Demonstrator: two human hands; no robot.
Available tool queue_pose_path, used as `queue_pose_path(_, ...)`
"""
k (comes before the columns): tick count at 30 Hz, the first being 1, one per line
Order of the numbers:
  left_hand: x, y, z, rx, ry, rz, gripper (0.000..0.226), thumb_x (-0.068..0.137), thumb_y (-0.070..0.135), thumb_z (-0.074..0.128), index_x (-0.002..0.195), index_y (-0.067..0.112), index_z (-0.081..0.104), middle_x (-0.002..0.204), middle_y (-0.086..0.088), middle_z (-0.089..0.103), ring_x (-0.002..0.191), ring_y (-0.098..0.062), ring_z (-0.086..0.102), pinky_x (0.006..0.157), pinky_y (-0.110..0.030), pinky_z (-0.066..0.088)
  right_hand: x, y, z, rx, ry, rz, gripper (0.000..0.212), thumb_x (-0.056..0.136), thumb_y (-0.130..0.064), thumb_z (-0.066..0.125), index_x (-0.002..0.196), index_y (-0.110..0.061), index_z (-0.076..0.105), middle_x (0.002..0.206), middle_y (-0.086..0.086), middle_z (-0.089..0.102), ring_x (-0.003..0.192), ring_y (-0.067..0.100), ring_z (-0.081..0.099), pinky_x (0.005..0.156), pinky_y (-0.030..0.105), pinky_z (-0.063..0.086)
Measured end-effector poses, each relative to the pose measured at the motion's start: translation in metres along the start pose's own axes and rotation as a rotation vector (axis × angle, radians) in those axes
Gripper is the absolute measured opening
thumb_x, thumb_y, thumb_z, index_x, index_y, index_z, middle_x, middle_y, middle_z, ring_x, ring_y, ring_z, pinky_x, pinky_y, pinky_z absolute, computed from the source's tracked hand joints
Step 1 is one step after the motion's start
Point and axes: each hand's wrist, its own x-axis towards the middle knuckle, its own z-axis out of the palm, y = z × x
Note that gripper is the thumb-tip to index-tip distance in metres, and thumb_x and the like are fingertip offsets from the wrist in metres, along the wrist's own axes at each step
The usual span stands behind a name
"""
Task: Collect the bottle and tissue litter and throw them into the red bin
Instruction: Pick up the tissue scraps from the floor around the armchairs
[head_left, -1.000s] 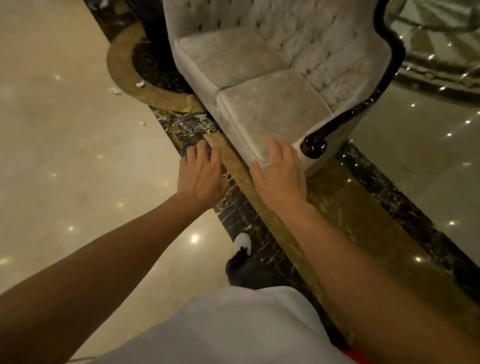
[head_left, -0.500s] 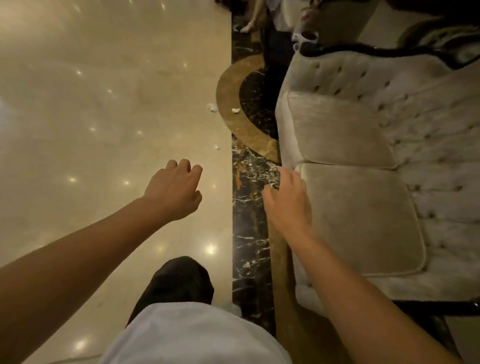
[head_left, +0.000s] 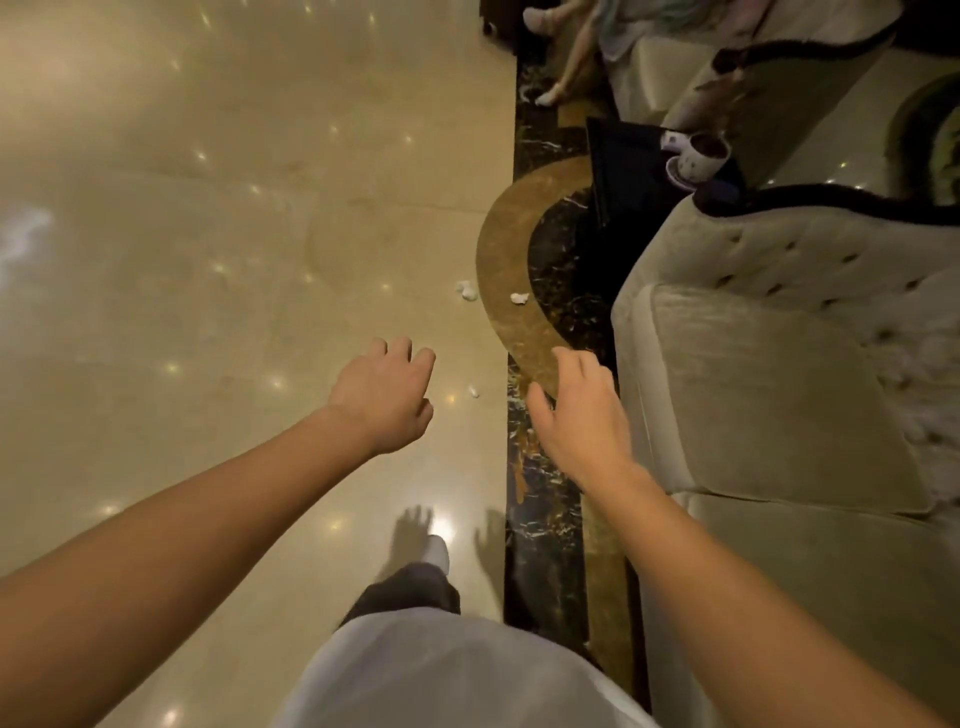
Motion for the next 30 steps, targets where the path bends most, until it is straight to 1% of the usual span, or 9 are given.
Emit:
queue_pose_path(3, 0.073, -0.029, -0.021, 0.006, -0.048, 0.038, 0.039, 0.087, 0.037, 0.052, 0.116, 0.012, 0.047, 0.115, -0.015, 0.052, 0.105, -0.035, 0.049, 0.078, -0.043, 0.049, 0.064, 0.001, -0.004, 0.016, 0.015, 0.062, 0.048, 0.096, -0.034, 0.048, 0.138, -0.01, 0.045, 0.127, 0.009, 0.052, 0.109, 0.026, 0.048, 0.085, 0.042, 0.047)
queue_pose_path(5, 0.124, -0.046, -0.029, 0.015, -0.061, 0.056, 0.039, 0.087, 0.037, 0.053, 0.116, 0.012, 0.047, 0.115, -0.015, 0.052, 0.105, -0.035, 0.048, 0.083, -0.046, 0.049, 0.108, 0.008, -0.003, 0.017, 0.016, 0.091, 0.047, 0.097, -0.034, 0.047, 0.138, -0.011, 0.044, 0.127, 0.009, 0.052, 0.11, 0.025, 0.047, 0.086, 0.042, 0.047)
queue_pose_path(11, 0.28, -0.085, -0.044, 0.055, -0.072, 0.051, 0.041, 0.085, 0.037, 0.054, 0.118, 0.013, 0.047, 0.117, -0.014, 0.052, 0.107, -0.035, 0.048, 0.081, -0.044, 0.049, 0.258, 0.04, 0.028, 0.016, -0.007, 0.174, 0.049, 0.096, -0.036, 0.047, 0.139, -0.011, 0.043, 0.132, 0.008, 0.051, 0.114, 0.025, 0.047, 0.088, 0.039, 0.044)
queue_pose_path(14, 0.358, -0.093, -0.049, 0.041, -0.105, 0.021, 0.043, 0.086, 0.039, 0.054, 0.12, 0.014, 0.046, 0.119, -0.014, 0.05, 0.11, -0.035, 0.046, 0.077, -0.043, 0.048, 0.337, 0.052, 0.043, 0.047, -0.018, 0.174, 0.045, 0.094, -0.03, 0.05, 0.133, -0.007, 0.049, 0.123, 0.011, 0.055, 0.108, 0.028, 0.05, 0.086, 0.038, 0.046)
queue_pose_path(17, 0.427, -0.098, -0.049, 0.034, -0.175, 0.028, 0.048, 0.087, 0.04, 0.053, 0.126, 0.013, 0.043, 0.122, -0.014, 0.048, 0.112, -0.036, 0.046, 0.082, -0.044, 0.05, 0.403, 0.064, 0.057, 0.058, -0.02, 0.145, 0.039, 0.09, -0.023, 0.054, 0.124, -0.004, 0.057, 0.111, 0.014, 0.059, 0.096, 0.031, 0.055, 0.079, 0.041, 0.05)
queue_pose_path(19, 0.472, -0.103, -0.052, 0.004, -0.198, 0.023, 0.048, 0.088, 0.039, 0.053, 0.127, 0.012, 0.043, 0.122, -0.014, 0.049, 0.111, -0.036, 0.046, 0.082, -0.045, 0.05, 0.452, 0.071, 0.064, 0.049, -0.108, 0.191, 0.036, 0.093, -0.029, 0.049, 0.124, -0.012, 0.054, 0.116, 0.009, 0.057, 0.102, 0.028, 0.053, 0.079, 0.038, 0.048)
queue_pose_path(22, 0.528, -0.112, -0.054, -0.053, -0.221, 0.041, 0.046, 0.087, 0.035, 0.055, 0.126, 0.012, 0.046, 0.118, -0.013, 0.051, 0.108, -0.035, 0.048, 0.075, -0.042, 0.049, 0.507, 0.079, 0.077, 0.058, -0.138, 0.224, 0.04, 0.096, -0.035, 0.044, 0.129, -0.013, 0.05, 0.123, 0.009, 0.056, 0.108, 0.026, 0.051, 0.082, 0.036, 0.045)
queue_pose_path(26, 0.633, -0.136, -0.019, -0.088, -0.337, 0.084, 0.048, 0.088, 0.034, 0.053, 0.13, 0.012, 0.044, 0.121, -0.012, 0.051, 0.11, -0.033, 0.047, 0.076, -0.041, 0.047, 0.587, 0.096, 0.12, 0.012, -0.224, 0.297, 0.047, 0.096, -0.032, 0.046, 0.137, -0.01, 0.043, 0.127, 0.012, 0.054, 0.113, 0.026, 0.05, 0.085, 0.033, 0.042)
queue_pose_path(30, 0.739, -0.162, 0.057, -0.025, -0.471, 0.16, 0.046, 0.089, 0.036, 0.052, 0.128, 0.013, 0.044, 0.121, -0.011, 0.05, 0.112, -0.032, 0.047, 0.073, -0.038, 0.043, 0.649, 0.128, 0.193, 0.05, -0.231, 0.46, 0.046, 0.094, -0.035, 0.052, 0.135, -0.014, 0.045, 0.123, 0.009, 0.054, 0.11, 0.027, 0.052, 0.076, 0.035, 0.039)
